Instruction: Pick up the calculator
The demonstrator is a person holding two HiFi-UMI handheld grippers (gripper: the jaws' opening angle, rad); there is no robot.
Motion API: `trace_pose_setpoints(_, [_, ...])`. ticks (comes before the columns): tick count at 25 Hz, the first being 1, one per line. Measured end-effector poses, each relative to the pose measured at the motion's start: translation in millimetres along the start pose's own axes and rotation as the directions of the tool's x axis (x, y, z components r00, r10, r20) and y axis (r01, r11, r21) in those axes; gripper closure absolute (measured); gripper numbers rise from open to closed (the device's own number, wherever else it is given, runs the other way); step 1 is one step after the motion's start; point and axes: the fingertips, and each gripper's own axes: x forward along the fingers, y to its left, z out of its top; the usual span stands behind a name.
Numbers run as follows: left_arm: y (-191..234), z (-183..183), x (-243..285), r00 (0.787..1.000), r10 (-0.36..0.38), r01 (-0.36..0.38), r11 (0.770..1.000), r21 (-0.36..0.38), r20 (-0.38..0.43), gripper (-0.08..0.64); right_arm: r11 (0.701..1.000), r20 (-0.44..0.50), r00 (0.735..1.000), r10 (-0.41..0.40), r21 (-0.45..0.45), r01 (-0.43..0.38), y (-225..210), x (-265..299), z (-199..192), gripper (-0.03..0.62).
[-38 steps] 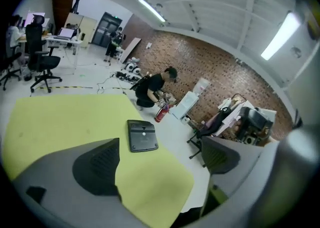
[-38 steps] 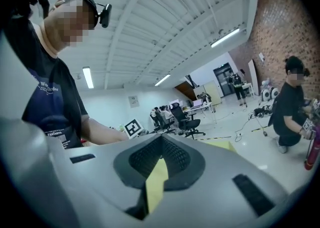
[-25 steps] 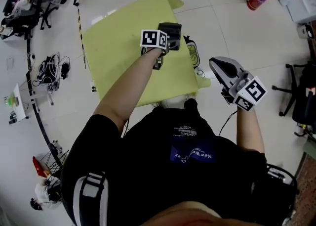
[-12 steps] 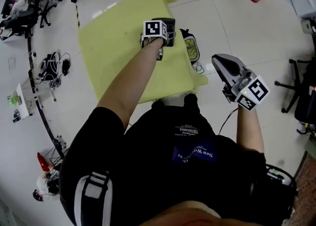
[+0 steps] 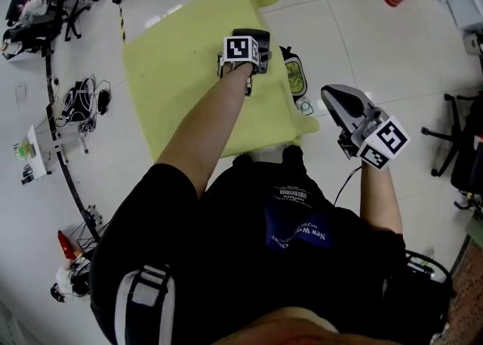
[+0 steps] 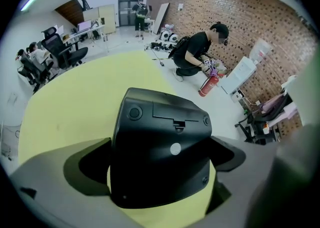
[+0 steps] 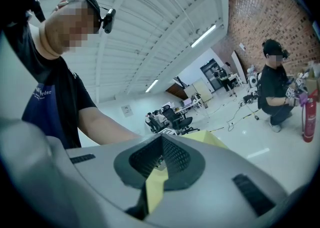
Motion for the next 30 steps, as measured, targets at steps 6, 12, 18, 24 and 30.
trace_pose_setpoints(6, [3.0, 2.4, -1.6, 1.0, -0.022, 0.022, 1.0, 0.006, 0.002, -0.025, 1.0, 0.009, 1.0, -0.005, 0.004, 0.005, -7.3, -5.3, 5.3, 0.607])
trace_pose_setpoints(12, [2.6, -1.5, -5.5, 0.999, -0.048, 0.048, 0.998, 0.033, -0.02, 0.005, 1.0, 0.019, 1.0, -0.003, -0.003, 0.004, -3.7, -6.1, 11.6, 0.607])
trace_pose_setpoints(18, [4.6, -1.4, -12.7, 0.995, -0.1, 0.099, 0.994, 0.044, 0.001, 0.014, 1.0, 0.016, 1.0, 0.004, -0.01, -0.004, 2.5, 1.6, 13.3, 0.607])
trace_pose_setpoints(24, [7.8, 5.6, -31.3, 0.987, -0.147, 0.144, 0.989, 0.039, 0.064, 0.025, 1.0, 0.011, 1.0, 0.013, -0.017, -0.013, 11.6, 8.7, 16.4, 0.607])
trace_pose_setpoints(30, [18.8, 1.1, -49.0, 0.971, -0.217, 0.216, 0.976, 0.022, 0.096, 0.031, 0.999, -0.001, 1.0, 0.031, -0.031, -0.031, 29.4, 28.6, 18.2, 0.607])
